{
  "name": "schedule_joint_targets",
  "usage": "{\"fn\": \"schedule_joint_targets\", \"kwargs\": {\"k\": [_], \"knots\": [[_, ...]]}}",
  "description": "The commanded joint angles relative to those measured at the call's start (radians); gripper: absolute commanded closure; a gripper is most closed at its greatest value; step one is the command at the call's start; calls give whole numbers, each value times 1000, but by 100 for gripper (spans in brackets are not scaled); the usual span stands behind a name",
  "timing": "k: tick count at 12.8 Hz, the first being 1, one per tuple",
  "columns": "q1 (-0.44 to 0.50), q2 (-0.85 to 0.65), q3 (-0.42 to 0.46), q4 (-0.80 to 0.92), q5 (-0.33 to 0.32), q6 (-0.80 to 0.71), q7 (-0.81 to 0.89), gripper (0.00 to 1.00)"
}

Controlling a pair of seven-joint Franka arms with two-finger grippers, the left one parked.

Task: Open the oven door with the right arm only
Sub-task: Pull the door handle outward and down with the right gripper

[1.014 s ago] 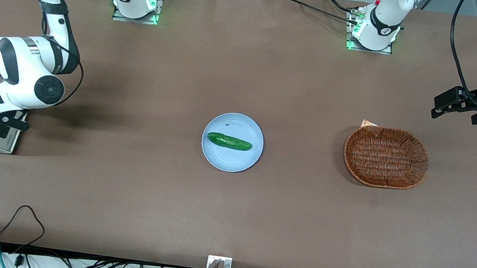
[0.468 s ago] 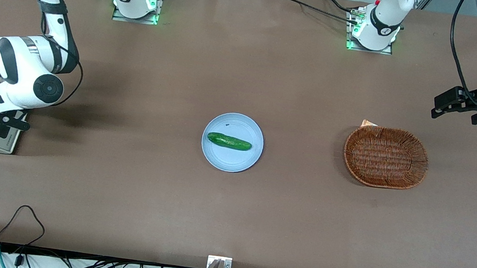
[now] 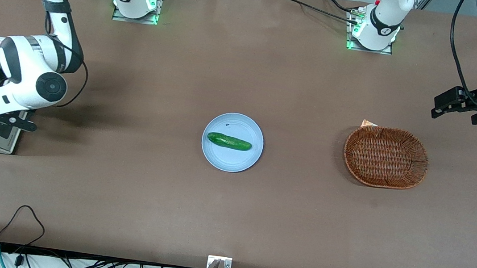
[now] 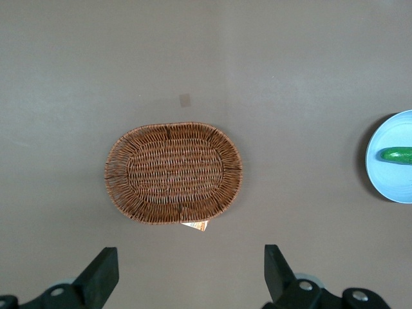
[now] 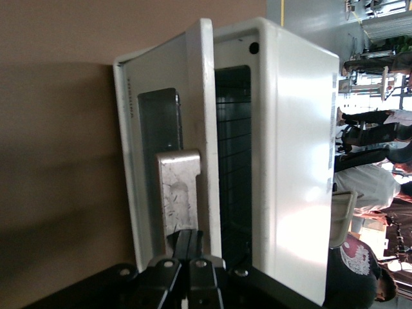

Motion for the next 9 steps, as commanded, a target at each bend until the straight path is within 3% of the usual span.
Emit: {"fn": "schedule_joint_targets", "kwargs": {"k": [1, 9], "knots": [[-7, 43, 1, -10, 57, 86, 9, 97], [15, 118, 21, 0, 59, 119, 20, 97]]}}
